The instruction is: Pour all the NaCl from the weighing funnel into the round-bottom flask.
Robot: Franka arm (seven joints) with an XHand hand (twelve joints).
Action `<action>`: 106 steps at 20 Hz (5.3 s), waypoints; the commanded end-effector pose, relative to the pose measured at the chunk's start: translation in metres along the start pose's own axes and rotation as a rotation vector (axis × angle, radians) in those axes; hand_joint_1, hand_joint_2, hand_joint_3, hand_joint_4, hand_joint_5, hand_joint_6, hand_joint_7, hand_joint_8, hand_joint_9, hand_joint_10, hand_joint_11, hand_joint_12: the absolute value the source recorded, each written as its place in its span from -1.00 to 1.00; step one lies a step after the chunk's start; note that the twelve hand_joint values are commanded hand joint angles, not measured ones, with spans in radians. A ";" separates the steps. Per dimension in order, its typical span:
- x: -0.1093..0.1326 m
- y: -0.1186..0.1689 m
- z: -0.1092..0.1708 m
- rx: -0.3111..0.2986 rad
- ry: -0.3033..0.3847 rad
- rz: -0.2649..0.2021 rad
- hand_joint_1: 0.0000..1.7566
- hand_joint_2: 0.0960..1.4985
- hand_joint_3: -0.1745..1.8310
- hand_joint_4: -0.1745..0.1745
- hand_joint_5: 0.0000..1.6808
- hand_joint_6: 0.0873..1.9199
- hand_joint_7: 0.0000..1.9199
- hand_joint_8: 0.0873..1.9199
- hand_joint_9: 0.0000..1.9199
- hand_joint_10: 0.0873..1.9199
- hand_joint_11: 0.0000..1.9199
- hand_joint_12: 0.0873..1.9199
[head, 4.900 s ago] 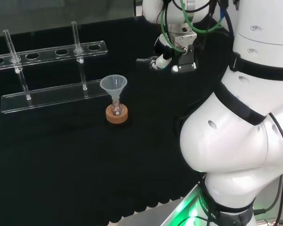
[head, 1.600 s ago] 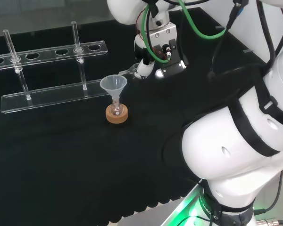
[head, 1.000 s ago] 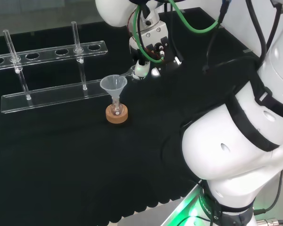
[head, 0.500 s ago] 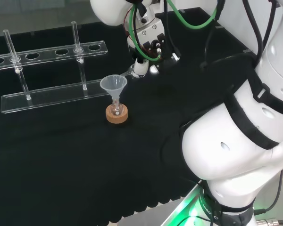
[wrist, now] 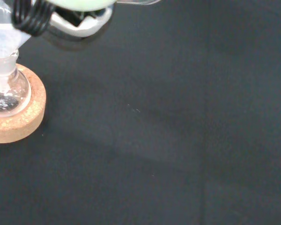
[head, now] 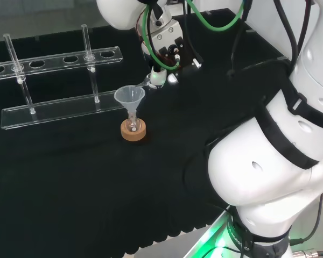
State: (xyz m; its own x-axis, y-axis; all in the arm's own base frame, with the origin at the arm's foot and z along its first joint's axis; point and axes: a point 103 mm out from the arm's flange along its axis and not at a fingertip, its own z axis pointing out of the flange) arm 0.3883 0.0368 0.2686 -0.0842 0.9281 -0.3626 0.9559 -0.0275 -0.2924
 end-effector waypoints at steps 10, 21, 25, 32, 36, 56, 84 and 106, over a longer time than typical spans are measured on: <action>0.003 0.001 -0.006 0.008 -0.072 0.003 0.26 -0.13 -0.23 1.00 0.45 -0.28 -0.33 -0.39 0.03 -0.71 -0.23 0.10; 0.001 0.001 -0.009 0.015 -0.109 0.012 0.26 -0.13 -0.23 1.00 0.45 -0.29 -0.33 -0.39 0.02 -0.72 -0.23 0.10; 0.003 0.001 -0.009 0.016 -0.126 0.009 0.26 -0.13 -0.23 1.00 0.45 -0.29 -0.33 -0.39 0.02 -0.72 -0.23 0.10; 0.004 0.001 -0.012 0.013 -0.150 0.008 0.26 -0.13 -0.23 1.00 0.45 -0.29 -0.33 -0.39 0.02 -0.72 -0.23 0.10; 0.006 0.001 -0.016 0.016 -0.170 0.007 0.26 -0.13 -0.23 1.00 0.45 -0.29 -0.33 -0.39 0.02 -0.72 -0.23 0.10; 0.015 0.002 -0.027 0.022 -0.265 0.008 0.26 -0.13 -0.23 1.00 0.45 -0.29 -0.33 -0.39 0.03 -0.72 -0.23 0.10; 0.023 0.001 -0.039 0.027 -0.381 0.009 0.26 -0.13 -0.23 1.00 0.45 -0.29 -0.34 -0.39 0.03 -0.73 -0.23 0.10; 0.030 -0.001 -0.048 0.047 -0.504 0.026 0.26 -0.13 -0.23 1.00 0.45 -0.29 -0.35 -0.40 0.03 -0.74 -0.22 0.09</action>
State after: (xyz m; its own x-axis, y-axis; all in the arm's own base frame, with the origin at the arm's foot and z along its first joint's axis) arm 0.3903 0.1076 0.3236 -0.2105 0.7282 -0.6523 0.9598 0.0272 -0.2794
